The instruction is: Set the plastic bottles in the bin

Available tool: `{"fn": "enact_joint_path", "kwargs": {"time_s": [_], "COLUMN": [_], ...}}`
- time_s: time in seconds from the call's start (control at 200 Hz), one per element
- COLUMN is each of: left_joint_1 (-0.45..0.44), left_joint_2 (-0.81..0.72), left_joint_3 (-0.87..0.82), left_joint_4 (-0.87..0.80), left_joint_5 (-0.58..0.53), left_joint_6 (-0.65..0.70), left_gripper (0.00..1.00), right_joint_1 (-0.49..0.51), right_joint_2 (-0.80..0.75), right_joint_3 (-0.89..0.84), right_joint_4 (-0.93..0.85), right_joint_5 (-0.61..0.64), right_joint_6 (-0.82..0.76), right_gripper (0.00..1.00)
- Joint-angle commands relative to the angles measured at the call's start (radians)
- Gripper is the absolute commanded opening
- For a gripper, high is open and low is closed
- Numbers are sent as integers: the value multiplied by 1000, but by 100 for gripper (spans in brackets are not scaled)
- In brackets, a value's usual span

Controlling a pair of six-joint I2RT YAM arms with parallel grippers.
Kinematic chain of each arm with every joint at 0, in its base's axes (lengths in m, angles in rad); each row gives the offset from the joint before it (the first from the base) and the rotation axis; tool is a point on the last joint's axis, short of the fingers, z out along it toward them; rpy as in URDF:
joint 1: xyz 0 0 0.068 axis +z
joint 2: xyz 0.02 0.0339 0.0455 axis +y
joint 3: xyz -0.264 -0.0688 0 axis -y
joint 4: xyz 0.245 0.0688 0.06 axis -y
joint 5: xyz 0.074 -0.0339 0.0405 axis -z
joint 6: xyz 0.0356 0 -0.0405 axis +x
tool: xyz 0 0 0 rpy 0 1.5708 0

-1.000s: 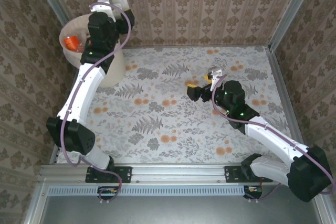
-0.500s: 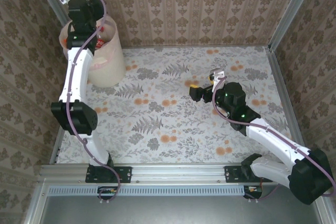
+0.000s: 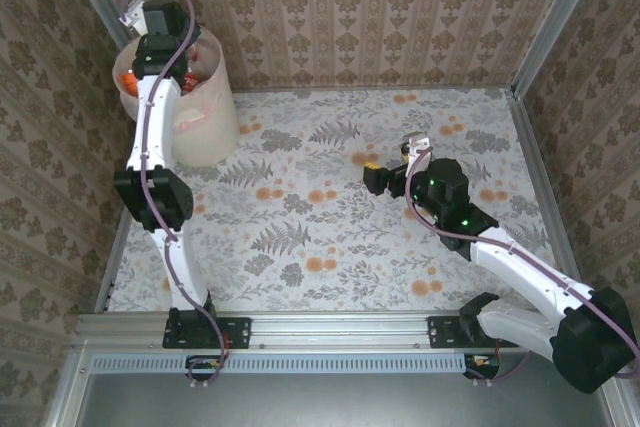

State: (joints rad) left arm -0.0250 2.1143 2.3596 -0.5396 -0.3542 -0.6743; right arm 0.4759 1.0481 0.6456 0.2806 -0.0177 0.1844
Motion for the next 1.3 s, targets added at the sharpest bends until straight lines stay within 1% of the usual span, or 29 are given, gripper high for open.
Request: {"fn": "enact_joint_path", "kwargs": {"time_s": [0.0, 0.21, 0.325, 0.475, 0.575, 0.675, 0.885, 1.07, 1.155, 1.295], "left_joint_1": [5, 4, 4, 0, -5, -13, -55, -74, -75, -76], "left_joint_2": [-36, -114, -150, -188, -245, -303, -391, -537, -629, -806], "left_joint_3": [42, -56, -98, -136, -226, -326, -436, -648, -754, -963], "left_joint_4": [-32, 18, 57, 87, 169, 258, 296, 402, 416, 460], "left_joint_5": [-26, -16, 20, 102, 183, 267, 378, 487, 479, 414], "left_joint_6": [-49, -55, -54, -52, -37, -8, 82, 109, 135, 189], "left_gripper": [100, 100, 100, 100, 100, 100, 100, 100, 100, 100], "right_joint_1": [6, 7, 6, 6, 6, 6, 0, -16, -37, -96], "right_joint_2": [-17, -13, -14, -19, -22, -31, -43, -60, -70, -80], "right_joint_3": [-12, -16, -17, -26, -26, -28, -40, -52, -61, -74], "right_joint_4": [-11, -3, -4, -2, -12, -21, -29, -46, -63, -89], "right_joint_5": [30, 31, 35, 49, 88, 122, 212, 323, 363, 390], "right_joint_6": [-14, -16, -17, -12, -3, -2, 19, 42, 46, 24], "right_gripper": [100, 100, 100, 100, 100, 100, 100, 100, 100, 100]}}
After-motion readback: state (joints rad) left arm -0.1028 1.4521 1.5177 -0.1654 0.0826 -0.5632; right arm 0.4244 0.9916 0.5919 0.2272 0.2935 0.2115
